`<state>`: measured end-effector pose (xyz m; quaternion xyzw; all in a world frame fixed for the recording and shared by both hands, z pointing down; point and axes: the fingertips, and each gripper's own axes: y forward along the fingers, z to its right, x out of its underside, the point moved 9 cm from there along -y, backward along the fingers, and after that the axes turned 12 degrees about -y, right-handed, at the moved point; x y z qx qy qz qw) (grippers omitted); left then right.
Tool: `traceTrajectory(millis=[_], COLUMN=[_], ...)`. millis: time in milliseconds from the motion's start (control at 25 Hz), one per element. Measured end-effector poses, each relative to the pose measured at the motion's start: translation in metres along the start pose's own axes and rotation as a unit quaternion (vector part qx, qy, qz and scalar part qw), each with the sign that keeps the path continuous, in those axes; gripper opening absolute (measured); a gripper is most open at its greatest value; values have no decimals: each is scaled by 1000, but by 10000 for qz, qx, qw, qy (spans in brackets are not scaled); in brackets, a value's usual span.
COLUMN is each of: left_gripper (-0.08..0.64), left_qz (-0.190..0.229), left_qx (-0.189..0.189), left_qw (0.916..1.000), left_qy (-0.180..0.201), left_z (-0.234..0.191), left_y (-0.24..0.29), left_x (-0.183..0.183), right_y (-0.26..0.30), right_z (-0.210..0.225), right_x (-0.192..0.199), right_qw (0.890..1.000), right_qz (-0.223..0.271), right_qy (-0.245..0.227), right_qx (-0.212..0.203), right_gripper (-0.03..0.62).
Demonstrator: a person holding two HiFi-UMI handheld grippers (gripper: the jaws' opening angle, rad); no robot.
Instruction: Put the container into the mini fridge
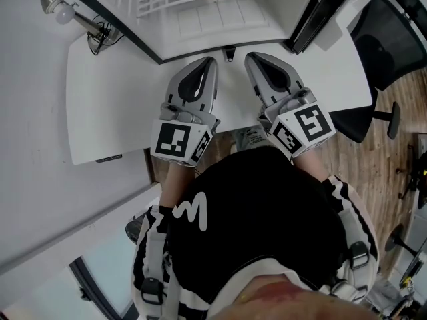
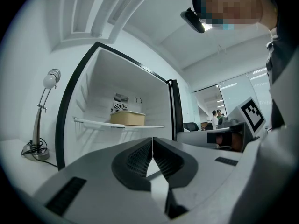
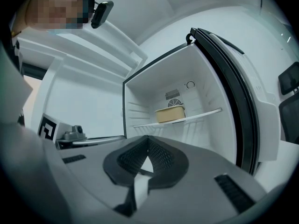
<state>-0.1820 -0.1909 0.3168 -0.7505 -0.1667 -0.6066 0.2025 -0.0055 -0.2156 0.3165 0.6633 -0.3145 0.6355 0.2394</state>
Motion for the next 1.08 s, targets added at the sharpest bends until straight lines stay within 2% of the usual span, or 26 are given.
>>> traceTrajectory(millis=[1080], left_gripper=[11], left_qz=[-16], left_qx=[68], left_qw=[10000], left_qy=[19], left_z=[-1], left_y=[-5], left_x=[-2], right_y=[1], right_z=[-7], right_x=[-2], right_qw=[10000], right_qz=[-21], right_qy=[-10], right_qx=[16], right_gripper=[11])
